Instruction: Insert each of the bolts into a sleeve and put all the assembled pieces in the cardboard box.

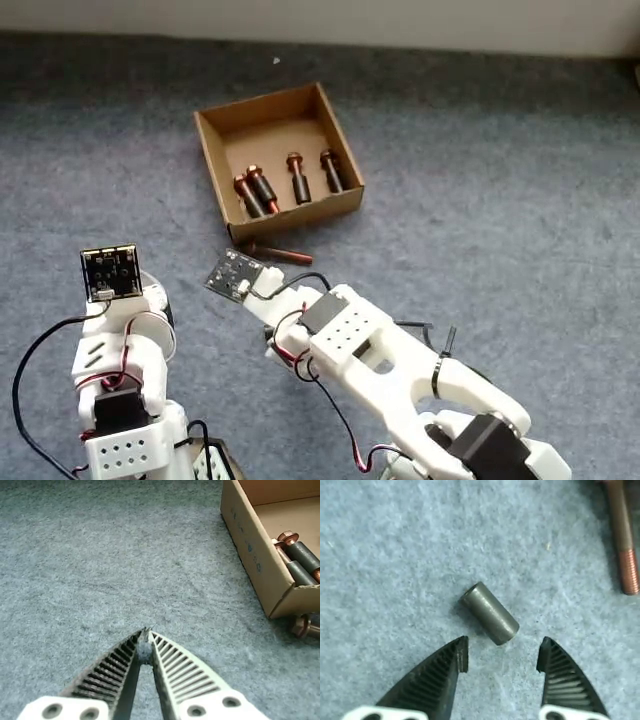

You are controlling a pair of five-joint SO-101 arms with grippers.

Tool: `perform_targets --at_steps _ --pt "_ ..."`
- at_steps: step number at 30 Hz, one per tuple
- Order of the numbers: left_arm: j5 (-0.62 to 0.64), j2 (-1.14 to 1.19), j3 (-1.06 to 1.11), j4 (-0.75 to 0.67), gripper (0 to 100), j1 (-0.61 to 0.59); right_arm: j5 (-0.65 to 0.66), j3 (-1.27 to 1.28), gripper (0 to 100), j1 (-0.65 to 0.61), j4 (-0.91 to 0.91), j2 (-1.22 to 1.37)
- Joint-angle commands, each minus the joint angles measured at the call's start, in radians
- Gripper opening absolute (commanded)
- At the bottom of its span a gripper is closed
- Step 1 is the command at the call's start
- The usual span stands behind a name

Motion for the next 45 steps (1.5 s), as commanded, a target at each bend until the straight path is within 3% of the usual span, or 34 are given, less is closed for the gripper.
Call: perform_targets --at_steps 1,7,20,23,27,33,38,45 --pt "-0.011 -0.007 0.012 -0.020 1 -0.007 0.061 -0.044 22.0 -0.008 0.001 -0.027" --pt "-0.011 -0.007 0.012 -0.020 1 -0.005 0.147 -0.045 22.0 -0.035 0.001 -0.027" --pt "-0.011 -0.007 0.012 -0.020 1 -0.005 0.150 -0.186 21.9 -0.074 -0.053 0.257" --pt "-0.011 -0.007 0.012 -0.020 1 -0.005 0.152 -0.191 16.2 -0.076 -0.054 0.263" --pt "-0.011 -0.007 0.012 -0.021 1 -0.005 0.153 -0.186 0.0 -0.076 -0.113 0.265" --pt "-0.011 -0.007 0.012 -0.021 1 -0.005 0.138 -0.185 0.4 -0.015 -0.108 0.255" --pt "-0.011 -0.007 0.012 -0.021 1 -0.005 -0.094 -0.236 0.4 0.073 0.018 0.234" --pt "-0.011 -0.007 0.012 -0.021 1 -0.005 -0.336 -0.257 0.4 0.173 0.119 0.007"
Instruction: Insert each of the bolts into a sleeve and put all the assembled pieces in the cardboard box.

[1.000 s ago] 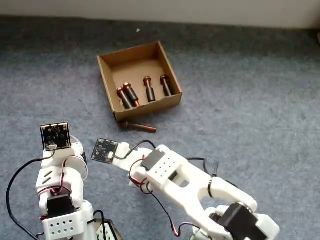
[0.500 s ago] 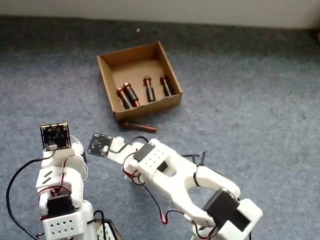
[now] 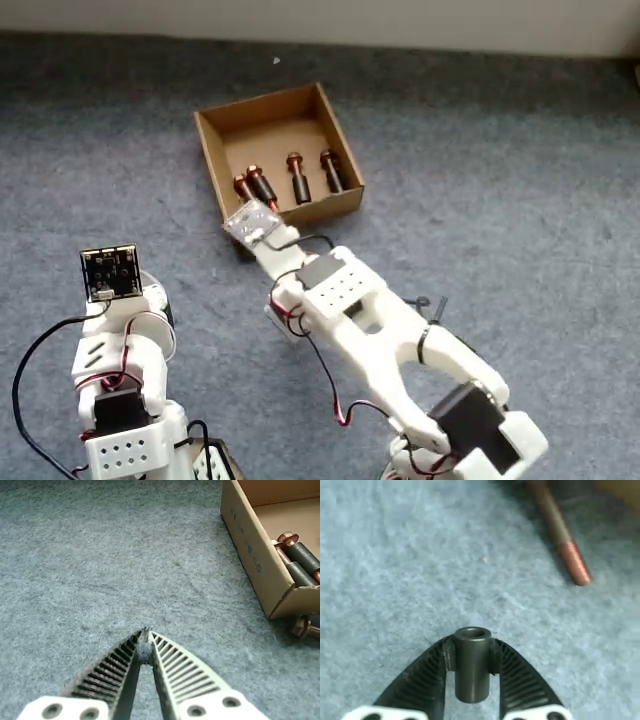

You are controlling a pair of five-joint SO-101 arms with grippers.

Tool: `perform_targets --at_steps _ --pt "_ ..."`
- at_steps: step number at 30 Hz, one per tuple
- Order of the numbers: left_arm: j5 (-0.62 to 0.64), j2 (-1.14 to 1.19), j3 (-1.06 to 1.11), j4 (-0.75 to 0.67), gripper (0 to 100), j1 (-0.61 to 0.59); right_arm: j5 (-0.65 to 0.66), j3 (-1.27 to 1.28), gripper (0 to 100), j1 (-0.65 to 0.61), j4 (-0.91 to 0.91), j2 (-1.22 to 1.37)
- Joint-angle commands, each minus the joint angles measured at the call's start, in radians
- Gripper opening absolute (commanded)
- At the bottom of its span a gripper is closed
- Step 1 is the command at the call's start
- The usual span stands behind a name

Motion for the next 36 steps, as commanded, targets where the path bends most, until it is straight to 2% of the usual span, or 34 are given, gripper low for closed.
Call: perform_targets --at_steps 1,7,14,17,23,26,31,36 --pt "-0.011 -0.007 0.012 -0.018 1 -0.005 -0.129 -0.005 0.4 0.077 0.025 -0.174" --pt "-0.005 -0.007 0.001 -0.020 1 0.001 -0.373 0.168 0.4 0.263 -0.110 -0.358" --pt "-0.006 -0.007 0.001 -0.014 4 0.105 -0.508 0.346 0.4 0.455 -0.323 -0.398" --pt "-0.003 -0.007 0.005 -0.014 8 0.107 -0.519 0.395 0.4 0.504 -0.377 -0.398" --pt "-0.011 -0.001 -0.079 -0.009 9 0.125 -0.519 0.460 0.4 0.524 -0.478 -0.398" --pt "-0.063 0.001 -0.163 0.063 8 0.182 -0.519 0.479 0.4 0.526 -0.512 -0.398" --pt "-0.071 0.001 -0.323 0.216 8 0.300 -0.519 0.479 0.4 0.547 -0.515 -0.398" --pt "-0.071 0.036 -0.404 0.256 8 0.360 -0.519 0.479 0.4 0.547 -0.515 -0.398"
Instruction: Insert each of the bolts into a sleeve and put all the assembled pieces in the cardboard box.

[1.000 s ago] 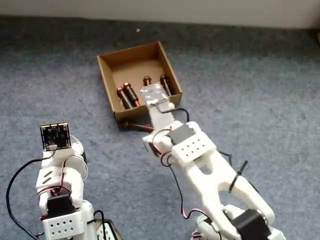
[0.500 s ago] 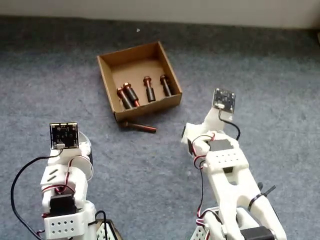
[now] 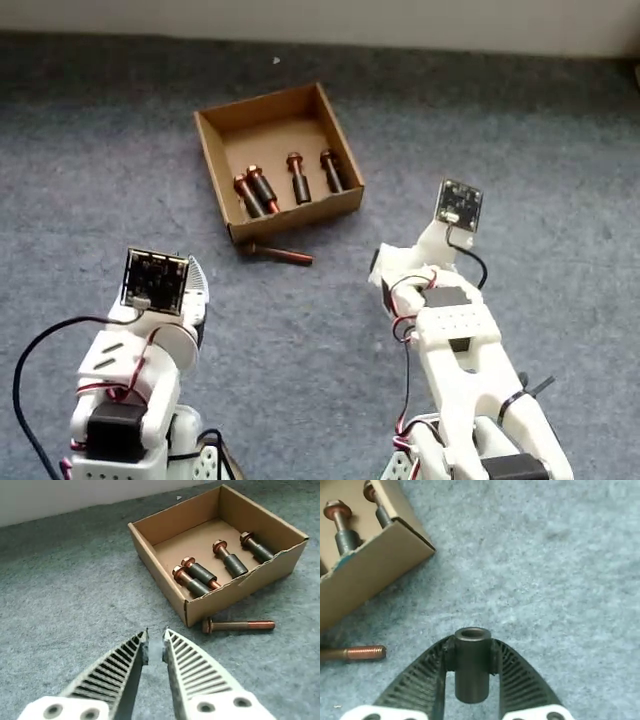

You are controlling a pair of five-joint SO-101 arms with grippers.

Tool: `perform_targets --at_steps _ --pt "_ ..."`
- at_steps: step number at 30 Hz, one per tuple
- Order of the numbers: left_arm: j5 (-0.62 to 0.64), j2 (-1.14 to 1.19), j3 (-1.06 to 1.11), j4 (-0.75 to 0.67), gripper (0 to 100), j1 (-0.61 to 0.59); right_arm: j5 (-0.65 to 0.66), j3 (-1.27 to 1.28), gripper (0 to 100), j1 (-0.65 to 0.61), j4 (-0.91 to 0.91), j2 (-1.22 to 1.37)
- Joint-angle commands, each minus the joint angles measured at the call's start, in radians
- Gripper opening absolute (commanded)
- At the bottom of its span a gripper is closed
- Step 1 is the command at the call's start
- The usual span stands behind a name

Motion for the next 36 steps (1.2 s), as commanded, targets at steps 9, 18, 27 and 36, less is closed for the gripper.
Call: perform_targets --at_steps 9,18,27,36 --pt "0.081 0.593 -0.381 0.008 9 0.148 -0.005 -0.007 0.4 0.013 -0.019 -0.038" --pt "0.339 1.225 -0.711 0.014 13 0.262 -0.003 -0.007 0.4 0.013 -0.019 -0.038" --pt "0.580 1.771 -0.957 0.015 22 0.260 -0.002 -0.007 0.4 0.010 -0.019 -0.038" --pt "0.620 2.066 -1.138 0.017 22 0.259 -0.002 -0.007 0.4 0.007 -0.018 -0.038"
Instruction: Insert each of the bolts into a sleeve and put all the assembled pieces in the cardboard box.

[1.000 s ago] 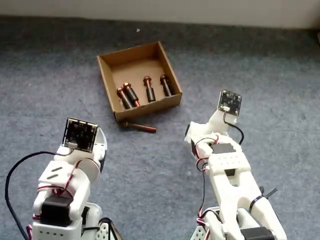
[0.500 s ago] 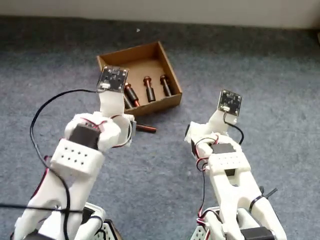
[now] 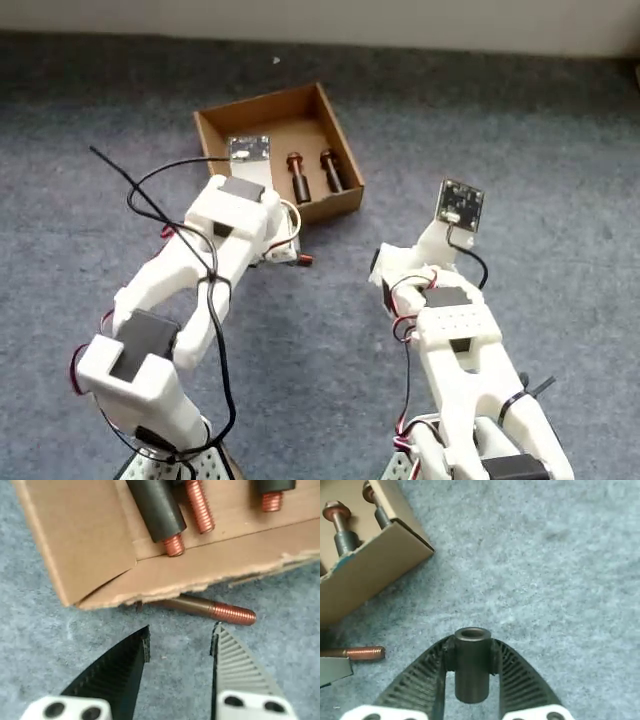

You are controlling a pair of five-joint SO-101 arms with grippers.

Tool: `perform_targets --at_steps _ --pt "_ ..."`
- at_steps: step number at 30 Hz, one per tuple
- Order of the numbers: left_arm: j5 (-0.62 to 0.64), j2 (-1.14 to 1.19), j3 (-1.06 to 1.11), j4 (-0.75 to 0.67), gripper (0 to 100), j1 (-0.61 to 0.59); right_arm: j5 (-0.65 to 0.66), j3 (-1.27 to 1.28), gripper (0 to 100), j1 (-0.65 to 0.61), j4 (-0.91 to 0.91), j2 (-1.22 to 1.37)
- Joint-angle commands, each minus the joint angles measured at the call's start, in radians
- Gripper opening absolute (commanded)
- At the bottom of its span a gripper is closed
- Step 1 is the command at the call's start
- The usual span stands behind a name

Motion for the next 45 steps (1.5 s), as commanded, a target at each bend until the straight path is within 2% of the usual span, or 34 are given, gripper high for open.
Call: perform_targets --at_steps 1,7,30,39,45 --pt "0.017 0.076 -0.093 0.006 22 0.010 -0.002 -0.007 0.4 0.005 -0.018 -0.038" --pt "0.089 0.111 -0.114 0.003 22 0.008 -0.002 -0.007 0.4 0.004 -0.018 -0.038" --pt "0.092 0.124 -0.176 0.025 22 -0.053 0.000 -0.007 0.5 0.004 -0.016 -0.038" --pt "0.092 0.291 -0.255 0.029 22 -0.050 0.000 -0.007 0.5 0.004 -0.016 -0.038" --pt "0.091 0.251 -0.303 0.158 22 -0.047 0.000 -0.007 0.5 0.004 -0.016 -0.038"
